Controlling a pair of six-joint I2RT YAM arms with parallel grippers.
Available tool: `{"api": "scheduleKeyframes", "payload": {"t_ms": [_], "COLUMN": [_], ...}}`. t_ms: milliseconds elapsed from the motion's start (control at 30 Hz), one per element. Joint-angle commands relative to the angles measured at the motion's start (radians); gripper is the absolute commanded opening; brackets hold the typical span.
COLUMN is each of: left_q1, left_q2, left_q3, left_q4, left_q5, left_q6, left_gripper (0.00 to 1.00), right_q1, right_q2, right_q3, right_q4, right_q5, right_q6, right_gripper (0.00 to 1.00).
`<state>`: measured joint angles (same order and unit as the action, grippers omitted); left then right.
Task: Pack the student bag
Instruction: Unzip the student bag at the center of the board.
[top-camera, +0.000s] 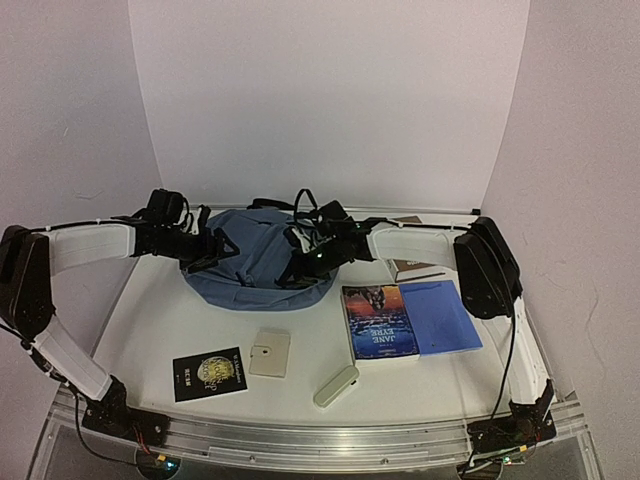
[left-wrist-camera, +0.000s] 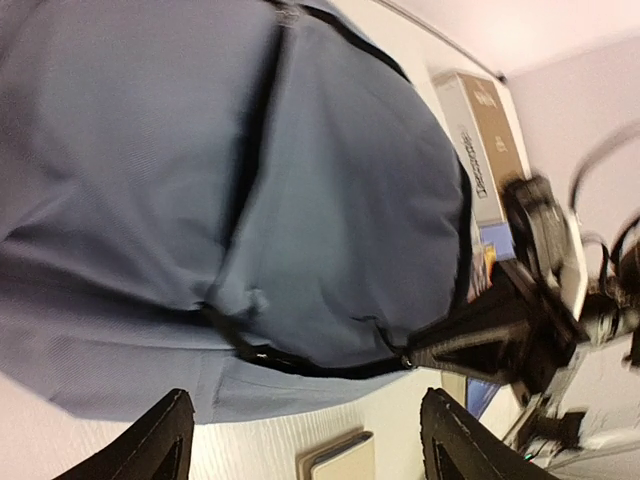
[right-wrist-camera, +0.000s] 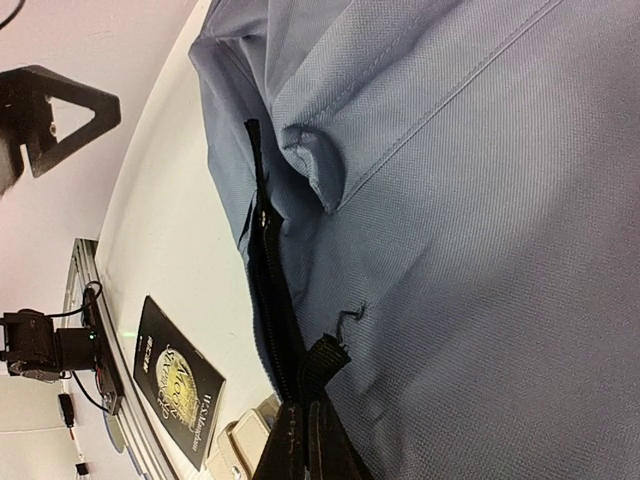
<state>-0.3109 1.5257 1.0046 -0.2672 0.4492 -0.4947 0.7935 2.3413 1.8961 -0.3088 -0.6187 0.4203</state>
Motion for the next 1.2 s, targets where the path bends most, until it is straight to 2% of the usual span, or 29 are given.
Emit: {"api": "scheduleKeyframes", "payload": {"t_ms": [0, 133, 300, 500, 733, 833, 900, 967, 1167], "left_q1": [-0.108, -0.141, -0.18, -0.286, -0.361, -0.378, -0.389, -0.392, -0.392], "left_q2": [-0.064, -0.095, -0.066, 0.047, 0.163, 0.192, 0.197, 0.188, 0.168], "left_q3": [-0.06, -0.128, -0.143, -0.082, -0.039, -0.037, -0.04, -0.051, -0.077], "left_q4": [0.15, 0.249, 0.262, 0.206, 0.208, 0.223, 0.224, 0.225, 0.16], "left_q5": [-0.027, -0.067, -0.109, -0.22, -0.309, -0.363, -0.403, -0.438, -0.571], "left_q6": [0.221, 0.414, 0.64, 0.785, 0.834, 0.836, 0.839, 0.84, 0.849], "left_gripper": [0.79, 0.79, 0.79, 0.78, 0.73, 0.63, 0.53, 0.36, 0.09], "right_q1": [0.006, 0.006, 0.006, 0.006, 0.006, 0.005, 0.004, 0.0, -0.035], "right_q2": [0.016, 0.015, 0.03, 0.041, 0.028, 0.015, 0.007, -0.003, -0.043], "right_q3": [0.031, 0.028, 0.043, 0.05, 0.045, 0.035, 0.026, 0.015, -0.032], "right_q4": [0.008, 0.01, 0.011, 0.011, 0.012, 0.011, 0.01, 0.01, 0.01], "right_q5": [-0.007, -0.001, 0.006, -0.001, 0.0, 0.003, 0.006, 0.008, 0.022], "right_q6": [0.012, 0.014, 0.016, 0.026, 0.026, 0.022, 0.016, 0.012, -0.013], "right_gripper": [0.0, 0.0, 0.0, 0.0, 0.0, 0.0, 0.0, 0.0, 0.0]}}
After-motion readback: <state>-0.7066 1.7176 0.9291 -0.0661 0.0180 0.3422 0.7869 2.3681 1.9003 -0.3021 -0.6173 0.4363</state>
